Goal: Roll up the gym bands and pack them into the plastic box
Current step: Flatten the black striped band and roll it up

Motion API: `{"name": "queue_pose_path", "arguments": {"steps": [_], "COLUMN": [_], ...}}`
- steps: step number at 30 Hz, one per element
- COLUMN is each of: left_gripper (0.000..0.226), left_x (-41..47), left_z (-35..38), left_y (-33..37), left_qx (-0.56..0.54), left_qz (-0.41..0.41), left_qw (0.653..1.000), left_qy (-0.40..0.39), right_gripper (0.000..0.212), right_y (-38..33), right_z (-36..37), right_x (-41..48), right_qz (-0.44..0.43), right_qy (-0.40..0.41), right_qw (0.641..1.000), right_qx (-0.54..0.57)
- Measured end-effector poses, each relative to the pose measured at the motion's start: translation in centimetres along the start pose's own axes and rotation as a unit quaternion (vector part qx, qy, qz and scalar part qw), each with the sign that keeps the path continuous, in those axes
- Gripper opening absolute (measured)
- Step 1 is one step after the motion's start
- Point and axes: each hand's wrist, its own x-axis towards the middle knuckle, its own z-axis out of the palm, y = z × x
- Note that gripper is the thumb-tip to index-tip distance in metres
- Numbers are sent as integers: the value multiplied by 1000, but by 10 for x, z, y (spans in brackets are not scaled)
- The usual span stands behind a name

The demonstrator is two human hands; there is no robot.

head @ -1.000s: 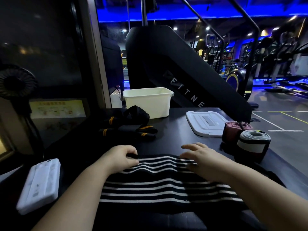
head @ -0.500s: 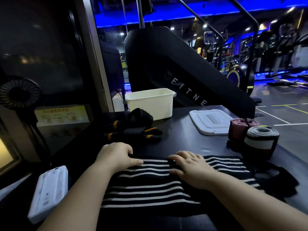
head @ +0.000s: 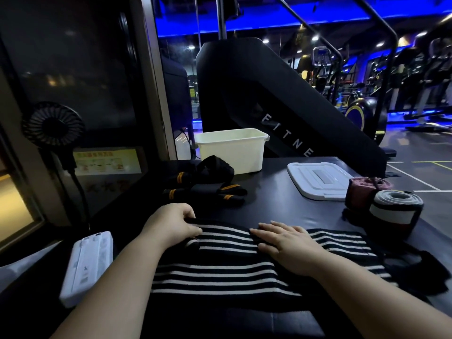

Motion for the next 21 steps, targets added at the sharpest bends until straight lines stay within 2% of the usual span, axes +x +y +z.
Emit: {"name": "queue_pose_path", "arguments": {"steps": [4,6,9,10,12,14,16,19,21], "left_gripper": [41,38,32,29,19,16,17,21,31], "left_x": [1,-1,-8,-9,-10,-10,-8,-7,-8], "left_z": [-2,-1,0,0,0,2,5,9,9], "left_y": [-6,-13,-18,-19,-18,-17,-17,-13,-8], "left_qx": [10,-79,-282,-319,-340,-308,-228,-45,73], "left_qz": [-66,-80,-61,-49,-33,-25,-9,-4,-38], "left_qw": [997,991,942,928,925,944,972,999,996], "left_qy": [-33,-70,-171,-185,-168,-114,-65,-24,23], "right_gripper": [46,47,46,46,46,46,46,46,47], "right_y": [0,0,0,0,0,-1,-1,-1,-1], "right_z": [-1,0,1,1,0,0,0,0,0], "right_x": [1,1,0,0,0,0,0,0,0], "right_qz": [0,-1,0,1,1,0,-2,-3,-2], "right_qy": [2,4,6,5,4,4,5,5,7], "right_qw": [1000,1000,1000,1000,1000,1000,1000,1000,1000], "right_qx": [0,-3,-6,-6,-5,-5,-4,2,3]}}
